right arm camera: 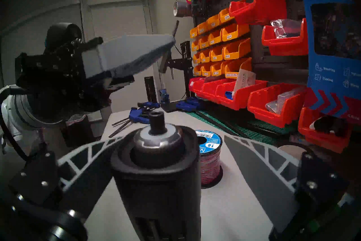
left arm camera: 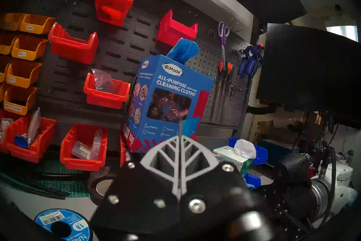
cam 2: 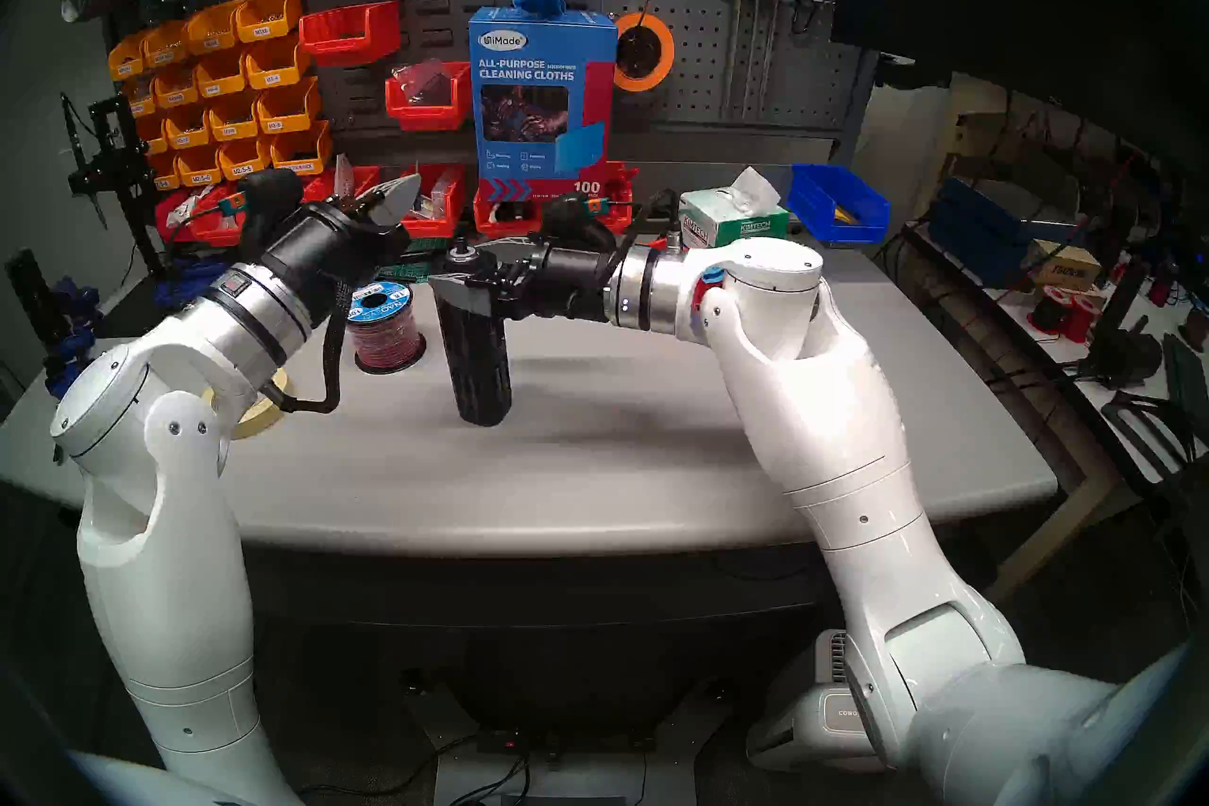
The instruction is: Pick a screwdriver bit and insert it into the screwdriver
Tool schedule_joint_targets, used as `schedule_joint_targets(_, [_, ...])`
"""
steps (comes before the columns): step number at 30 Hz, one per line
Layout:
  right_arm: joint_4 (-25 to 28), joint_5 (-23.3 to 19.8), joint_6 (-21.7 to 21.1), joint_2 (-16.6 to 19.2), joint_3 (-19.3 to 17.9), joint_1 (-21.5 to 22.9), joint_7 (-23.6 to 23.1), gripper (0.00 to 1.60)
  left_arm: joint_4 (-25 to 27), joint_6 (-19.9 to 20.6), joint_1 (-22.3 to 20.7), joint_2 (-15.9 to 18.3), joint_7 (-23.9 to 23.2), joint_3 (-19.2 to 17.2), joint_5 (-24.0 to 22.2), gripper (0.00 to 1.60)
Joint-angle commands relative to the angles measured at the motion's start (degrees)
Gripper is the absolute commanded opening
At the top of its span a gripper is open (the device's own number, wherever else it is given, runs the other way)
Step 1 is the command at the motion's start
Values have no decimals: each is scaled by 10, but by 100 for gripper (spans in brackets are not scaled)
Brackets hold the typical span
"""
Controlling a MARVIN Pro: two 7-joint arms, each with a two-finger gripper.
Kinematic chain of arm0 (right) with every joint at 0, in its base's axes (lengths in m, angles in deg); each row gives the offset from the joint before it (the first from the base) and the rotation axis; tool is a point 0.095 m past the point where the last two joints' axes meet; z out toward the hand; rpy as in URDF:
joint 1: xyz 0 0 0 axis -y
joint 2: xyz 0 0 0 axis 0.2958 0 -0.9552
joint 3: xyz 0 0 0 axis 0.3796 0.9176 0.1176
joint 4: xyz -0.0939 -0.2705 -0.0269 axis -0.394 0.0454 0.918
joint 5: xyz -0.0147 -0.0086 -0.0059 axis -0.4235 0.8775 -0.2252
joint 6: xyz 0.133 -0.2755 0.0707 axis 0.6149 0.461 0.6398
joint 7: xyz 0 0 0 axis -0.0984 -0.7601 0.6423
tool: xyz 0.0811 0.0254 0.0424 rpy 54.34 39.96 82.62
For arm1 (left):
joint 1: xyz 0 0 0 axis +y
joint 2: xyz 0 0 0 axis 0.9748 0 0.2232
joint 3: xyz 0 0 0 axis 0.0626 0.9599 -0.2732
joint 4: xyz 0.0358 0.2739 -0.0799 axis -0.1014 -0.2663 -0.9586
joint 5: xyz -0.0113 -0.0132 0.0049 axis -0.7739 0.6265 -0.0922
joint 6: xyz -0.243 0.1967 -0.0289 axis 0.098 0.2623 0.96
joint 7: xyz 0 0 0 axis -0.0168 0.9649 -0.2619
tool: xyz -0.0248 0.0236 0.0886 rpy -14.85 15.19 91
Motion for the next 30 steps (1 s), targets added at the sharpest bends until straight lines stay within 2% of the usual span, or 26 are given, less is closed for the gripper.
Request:
schedule_joint_targets(1, [27, -4, 6, -8, -12, 30, -1, 160, 21, -6, -10, 1, -1, 2, -4, 0])
schedule_joint_targets(17, [49, -6, 11, -11, -32, 37, 9, 160, 28, -3, -7, 1, 0, 4, -7, 0])
schedule_joint_targets(18, [51, -6, 11, -11, -34, 36, 9, 145, 28, -3, -7, 1, 0, 4, -7, 0])
schedule_joint_targets(19, [52, -7, 11, -11, -35, 36, 9, 95, 29, -3, -7, 1, 1, 5, -7, 0])
schedule_joint_targets(22, [55, -8, 12, -11, -38, 35, 10, 35, 29, -4, -6, 1, 2, 5, -9, 0])
schedule_joint_targets(23, [56, -8, 12, -11, -38, 34, 10, 0, 29, -4, -6, 1, 2, 5, -9, 0])
schedule_joint_targets(30, [52, -8, 14, -12, -41, 40, 10, 0, 36, 8, -2, 1, 0, 4, -20, 0])
